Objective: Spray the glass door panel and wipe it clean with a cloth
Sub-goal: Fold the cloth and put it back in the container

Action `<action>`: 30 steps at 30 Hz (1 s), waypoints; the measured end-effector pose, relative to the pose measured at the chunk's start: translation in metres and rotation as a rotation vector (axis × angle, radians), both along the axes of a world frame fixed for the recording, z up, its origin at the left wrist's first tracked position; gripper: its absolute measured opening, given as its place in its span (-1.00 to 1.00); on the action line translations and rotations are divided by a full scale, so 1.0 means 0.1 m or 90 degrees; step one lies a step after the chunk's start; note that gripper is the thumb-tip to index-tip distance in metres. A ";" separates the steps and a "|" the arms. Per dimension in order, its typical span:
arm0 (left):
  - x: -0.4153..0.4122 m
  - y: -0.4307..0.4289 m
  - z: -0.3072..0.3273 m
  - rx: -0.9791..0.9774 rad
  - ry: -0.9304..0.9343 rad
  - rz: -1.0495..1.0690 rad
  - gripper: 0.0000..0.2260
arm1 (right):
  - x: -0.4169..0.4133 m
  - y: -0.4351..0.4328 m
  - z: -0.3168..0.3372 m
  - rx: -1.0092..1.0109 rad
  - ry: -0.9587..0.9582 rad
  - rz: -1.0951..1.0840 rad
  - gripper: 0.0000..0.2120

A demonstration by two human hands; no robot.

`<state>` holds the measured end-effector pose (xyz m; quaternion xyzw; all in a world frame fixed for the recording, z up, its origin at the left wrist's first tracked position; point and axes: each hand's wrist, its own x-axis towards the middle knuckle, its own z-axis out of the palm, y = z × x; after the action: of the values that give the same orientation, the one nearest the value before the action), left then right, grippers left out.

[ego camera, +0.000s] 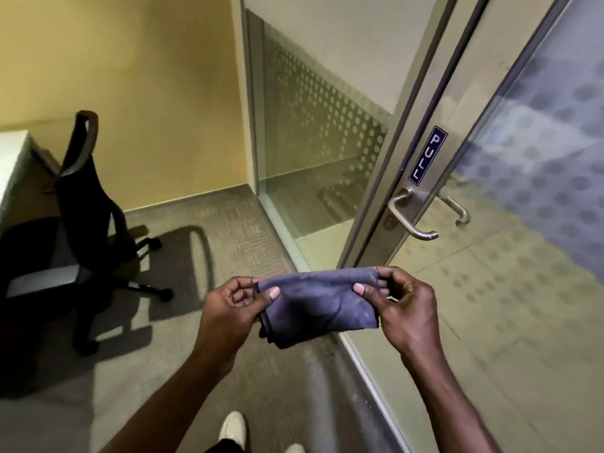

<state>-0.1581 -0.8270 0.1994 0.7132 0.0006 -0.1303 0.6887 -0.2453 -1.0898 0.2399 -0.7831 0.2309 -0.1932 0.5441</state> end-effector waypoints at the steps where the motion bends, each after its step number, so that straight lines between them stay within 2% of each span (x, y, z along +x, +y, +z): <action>1: -0.02 0.11 -0.01 -0.020 0.033 -0.008 -0.68 | 0.02 0.08 -0.04 0.009 0.001 0.006 -0.76; 4: -0.08 0.46 -0.08 -0.051 0.092 -0.072 -0.69 | 0.09 0.33 -0.13 0.058 0.007 0.017 -0.76; 7: -0.12 0.81 -0.15 0.014 0.106 -0.095 -0.70 | 0.20 0.61 -0.16 0.091 0.016 0.037 -0.78; 10: -0.17 1.17 -0.17 0.016 0.147 -0.009 -0.67 | 0.29 0.94 -0.15 0.122 0.050 0.096 -0.84; 14: -0.24 1.77 -0.12 0.012 0.154 0.105 -0.84 | 0.42 1.58 -0.16 0.162 0.082 0.171 -0.91; 18: -0.28 2.52 -0.09 0.012 0.136 0.179 -0.90 | 0.59 2.41 -0.26 0.127 0.100 0.209 -0.83; 21: -0.32 3.14 -0.13 -0.024 0.143 0.233 -0.89 | 0.70 3.09 -0.38 0.118 0.111 0.242 -0.89; 30: -0.35 4.72 -0.22 0.097 0.134 0.332 -0.74 | 0.98 4.80 -0.54 0.186 0.144 0.305 -0.90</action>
<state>-0.1929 -0.3545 0.1772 0.7212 0.2654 -0.0220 0.6395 -0.1474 -0.6095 0.1857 -0.7451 0.1245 0.0643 0.6521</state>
